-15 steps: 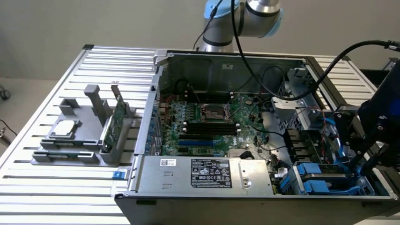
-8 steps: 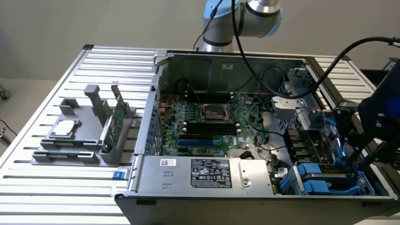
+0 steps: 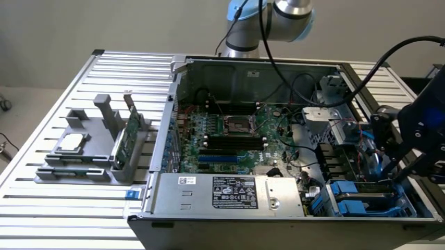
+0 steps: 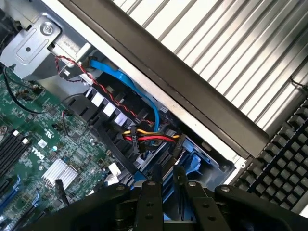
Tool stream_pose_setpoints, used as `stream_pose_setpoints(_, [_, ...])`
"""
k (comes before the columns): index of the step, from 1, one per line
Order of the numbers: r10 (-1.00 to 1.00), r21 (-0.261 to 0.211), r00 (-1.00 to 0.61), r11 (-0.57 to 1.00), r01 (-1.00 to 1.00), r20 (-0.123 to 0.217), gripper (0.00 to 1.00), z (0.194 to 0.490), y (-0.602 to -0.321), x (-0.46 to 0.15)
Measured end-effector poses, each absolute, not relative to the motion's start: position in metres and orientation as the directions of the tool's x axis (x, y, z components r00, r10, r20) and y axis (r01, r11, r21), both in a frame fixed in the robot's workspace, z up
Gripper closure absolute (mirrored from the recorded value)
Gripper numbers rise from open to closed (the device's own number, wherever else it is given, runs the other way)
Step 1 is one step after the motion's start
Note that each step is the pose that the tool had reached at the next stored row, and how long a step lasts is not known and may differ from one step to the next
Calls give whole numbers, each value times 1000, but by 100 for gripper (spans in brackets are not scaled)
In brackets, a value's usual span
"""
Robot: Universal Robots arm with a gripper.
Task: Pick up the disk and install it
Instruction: 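Insert the first disk wire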
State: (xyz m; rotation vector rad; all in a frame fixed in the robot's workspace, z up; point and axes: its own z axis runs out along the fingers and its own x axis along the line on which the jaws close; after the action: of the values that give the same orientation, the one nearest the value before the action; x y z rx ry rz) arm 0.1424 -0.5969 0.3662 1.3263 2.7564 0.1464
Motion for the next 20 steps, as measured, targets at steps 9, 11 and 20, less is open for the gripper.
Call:
stream_pose_setpoints(9, [856,138,-518,514,847,-8,76,363,-597,142])
stream_pose_setpoints(11, [870,139,-494,490,861,-6,76,363,-597,142])
stream_pose_setpoints(20, [878,141,-479,473,870,10,76,362,-597,159])
